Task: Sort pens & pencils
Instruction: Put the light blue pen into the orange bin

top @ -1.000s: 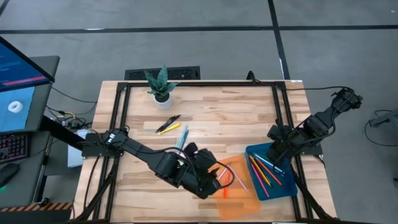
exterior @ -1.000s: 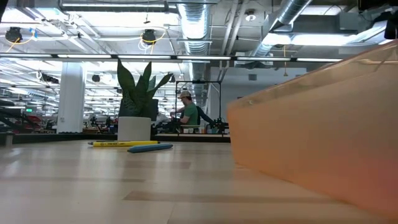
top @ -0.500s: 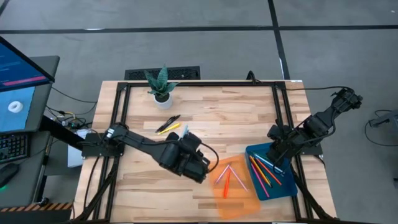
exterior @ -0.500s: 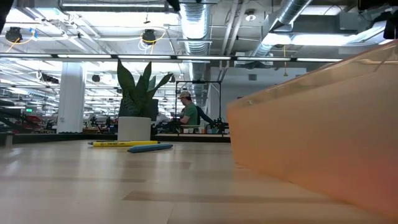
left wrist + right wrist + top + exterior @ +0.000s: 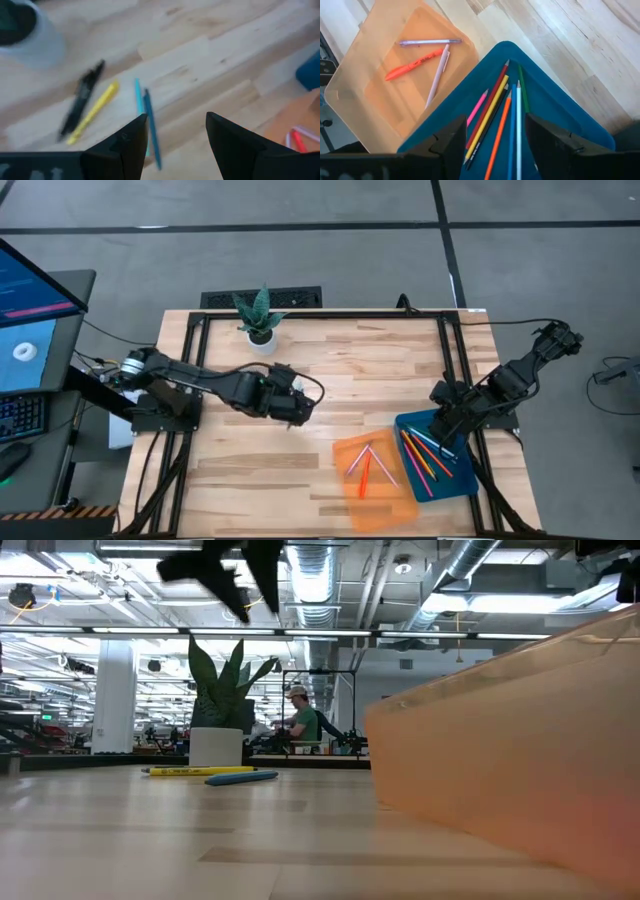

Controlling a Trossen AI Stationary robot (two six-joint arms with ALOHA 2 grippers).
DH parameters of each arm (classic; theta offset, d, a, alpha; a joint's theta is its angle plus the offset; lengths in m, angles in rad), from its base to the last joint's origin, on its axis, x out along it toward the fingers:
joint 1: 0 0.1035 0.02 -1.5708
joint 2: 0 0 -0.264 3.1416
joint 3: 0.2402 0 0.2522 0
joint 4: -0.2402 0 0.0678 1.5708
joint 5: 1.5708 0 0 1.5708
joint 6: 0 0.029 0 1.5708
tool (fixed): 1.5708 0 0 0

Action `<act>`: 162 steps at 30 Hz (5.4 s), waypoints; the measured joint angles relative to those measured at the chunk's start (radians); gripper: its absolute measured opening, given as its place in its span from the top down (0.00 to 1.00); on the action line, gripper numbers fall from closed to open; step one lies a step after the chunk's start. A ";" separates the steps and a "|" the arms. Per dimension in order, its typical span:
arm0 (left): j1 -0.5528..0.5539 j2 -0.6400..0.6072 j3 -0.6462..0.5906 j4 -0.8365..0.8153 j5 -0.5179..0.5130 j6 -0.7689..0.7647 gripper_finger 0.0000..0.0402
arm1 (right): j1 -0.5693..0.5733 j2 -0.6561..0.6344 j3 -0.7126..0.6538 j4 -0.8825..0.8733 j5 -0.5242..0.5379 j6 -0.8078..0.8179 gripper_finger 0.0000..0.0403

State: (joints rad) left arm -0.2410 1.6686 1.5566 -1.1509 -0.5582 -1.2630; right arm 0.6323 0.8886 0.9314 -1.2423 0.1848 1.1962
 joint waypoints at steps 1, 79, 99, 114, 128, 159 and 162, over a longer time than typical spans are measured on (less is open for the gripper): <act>0.011 -0.020 -0.062 0.064 0.013 0.003 0.53 | 0.000 0.000 0.000 0.000 0.000 0.000 0.45; 0.140 0.196 -0.458 0.435 0.269 0.093 0.96 | 0.000 0.000 0.001 -0.002 -0.026 0.061 0.45; 0.081 0.197 -0.181 0.213 0.159 0.040 0.98 | 0.000 0.000 0.000 0.000 -0.019 0.033 0.45; -0.054 0.194 -0.103 0.163 0.026 -0.159 0.98 | 0.000 0.000 0.000 0.001 0.055 0.025 0.45; -0.093 0.194 -0.104 0.163 -0.003 -0.214 0.98 | 0.000 0.000 0.000 0.001 0.086 -0.019 0.45; -0.093 0.192 -0.103 0.183 0.034 -0.213 0.97 | 0.000 0.000 0.000 0.001 0.023 0.053 0.45; -0.093 0.192 -0.103 0.187 0.034 -0.214 0.97 | 0.000 0.000 0.000 0.001 0.022 0.053 0.45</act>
State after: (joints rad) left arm -0.3344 1.8610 1.4532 -0.9640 -0.5243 -1.4773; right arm 0.6323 0.8886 0.9314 -1.2415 0.2070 1.2495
